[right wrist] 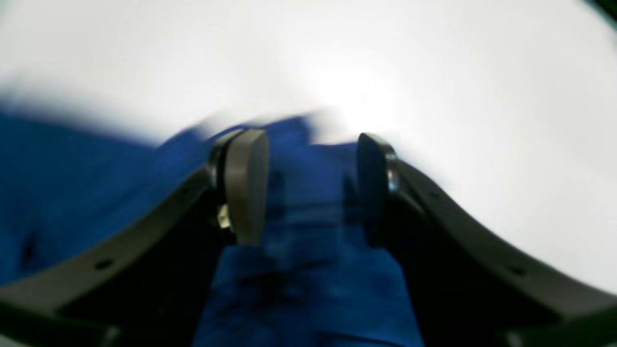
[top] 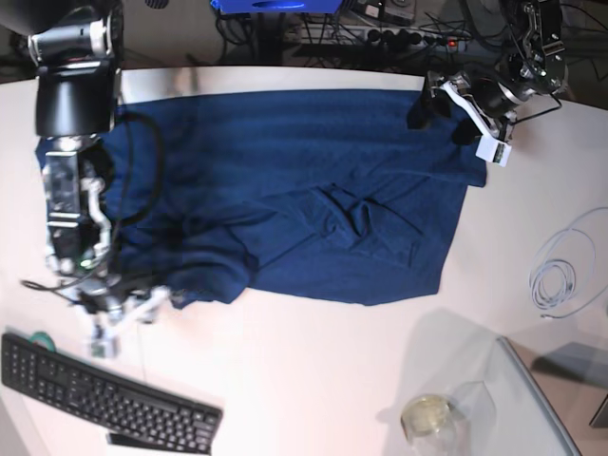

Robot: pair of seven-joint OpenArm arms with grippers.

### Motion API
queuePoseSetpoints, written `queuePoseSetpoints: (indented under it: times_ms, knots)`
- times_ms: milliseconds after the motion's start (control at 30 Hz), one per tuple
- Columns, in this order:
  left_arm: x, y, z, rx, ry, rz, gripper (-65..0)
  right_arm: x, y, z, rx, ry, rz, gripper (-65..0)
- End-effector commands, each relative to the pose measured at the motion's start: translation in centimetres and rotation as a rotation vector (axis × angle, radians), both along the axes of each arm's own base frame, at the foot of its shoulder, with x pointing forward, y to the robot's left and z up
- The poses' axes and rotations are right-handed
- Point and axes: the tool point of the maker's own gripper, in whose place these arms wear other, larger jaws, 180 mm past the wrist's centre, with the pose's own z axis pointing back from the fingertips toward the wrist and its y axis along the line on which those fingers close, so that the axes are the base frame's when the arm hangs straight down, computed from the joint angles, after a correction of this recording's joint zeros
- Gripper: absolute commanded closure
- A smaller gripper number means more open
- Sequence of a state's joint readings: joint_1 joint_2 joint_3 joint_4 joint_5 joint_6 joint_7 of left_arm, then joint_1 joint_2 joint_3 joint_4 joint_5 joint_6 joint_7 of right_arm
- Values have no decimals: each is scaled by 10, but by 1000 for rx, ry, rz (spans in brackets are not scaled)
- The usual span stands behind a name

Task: Layout the t-shirt on the table in an organized manner, then fold the t-shirt properly
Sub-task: 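Drag the grasped hem with the right gripper toward the keyboard, then pull the shirt sleeve with the right gripper out over the keyboard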

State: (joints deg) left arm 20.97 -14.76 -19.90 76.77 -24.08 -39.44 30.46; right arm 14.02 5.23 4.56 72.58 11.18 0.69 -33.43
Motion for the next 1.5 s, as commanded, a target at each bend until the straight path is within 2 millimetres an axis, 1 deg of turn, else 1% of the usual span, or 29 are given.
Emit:
queuePoseSetpoints:
  times_ms: [0,100,200,333,400,467,600,667,700,733,767,800,833,867,900,933,967,1033,1133,1267,1300,1400,1467]
  knots:
    - [-10,6,-5,34,45,-14,-556,12,1,7,19,-22,-5,-285]
    - [-8,6,-5,34,42,-14,-556,18,-14,-8,3,17,-25,-285]
    - [-8,6,-4,34,39,-15,-556,21,-23,-25,-3,27,-45,-285]
    - [-10,6,-5,34,44,-15,-556,13,-28,-53,1,83,-64,-284]
    - [-11,6,-5,34,47,-15,-556,13,-34,-55,-8,72,-72,-281]
    - [-11,6,-5,34,47,-15,-556,13,-36,-58,-11,59,-77,-281]
    - [-12,6,-5,34,48,-15,-556,5,-38,-70,-9,93,-85,-279]
    - [-12,5,-6,33,48,-14,-556,4,-39,-72,-7,96,-89,-275]
    - [-12,5,-6,33,48,-14,-556,3,-39,-73,-7,99,-89,-258]
    - [-12,5,-6,33,48,-14,-556,3,-39,-73,-7,99,-89,-216]
    - [-12,5,-6,33,48,-14,-556,3,-39,-73,-7,99,-89,-164]
    - [-12,5,-6,33,48,-14,-556,3,-39,-72,-8,96,-89,-95]
    - [-12,5,-6,33,48,-14,-556,4,-39,-71,-7,93,-90,-33]
    - [-12,5,-6,33,48,-14,-556,4,-39,-70,-7,91,-89,0]
    - [-12,5,-6,33,48,-14,-556,6,-39,-66,-9,79,-87,0]
    - [-13,5,-6,33,50,-14,-556,3,-39,-65,-12,70,-84,-17]
    - [-13,5,-6,32,51,-13,-556,3,-38,-60,-15,49,-80,-15]
    - [-14,5,-7,32,52,-13,-556,7,-35,-41,-27,-17,-64,-9]
    - [-14,5,-7,32,52,-13,-556,10,-32,-18,-38,-91,-48,-9]
    - [-13,5,-6,32,51,-13,-556,20,-29,21,-48,-202,-37,-9]
    - [-13,5,-6,32,51,-13,-556,22,-29,28,-50,-216,-35,-9]
    - [-13,5,-6,32,51,-13,-556,24,-39,41,-82,-212,-27,-9]
    - [-13,5,-6,32,51,-13,-556,27,-39,50,-86,-227,-23,-9]
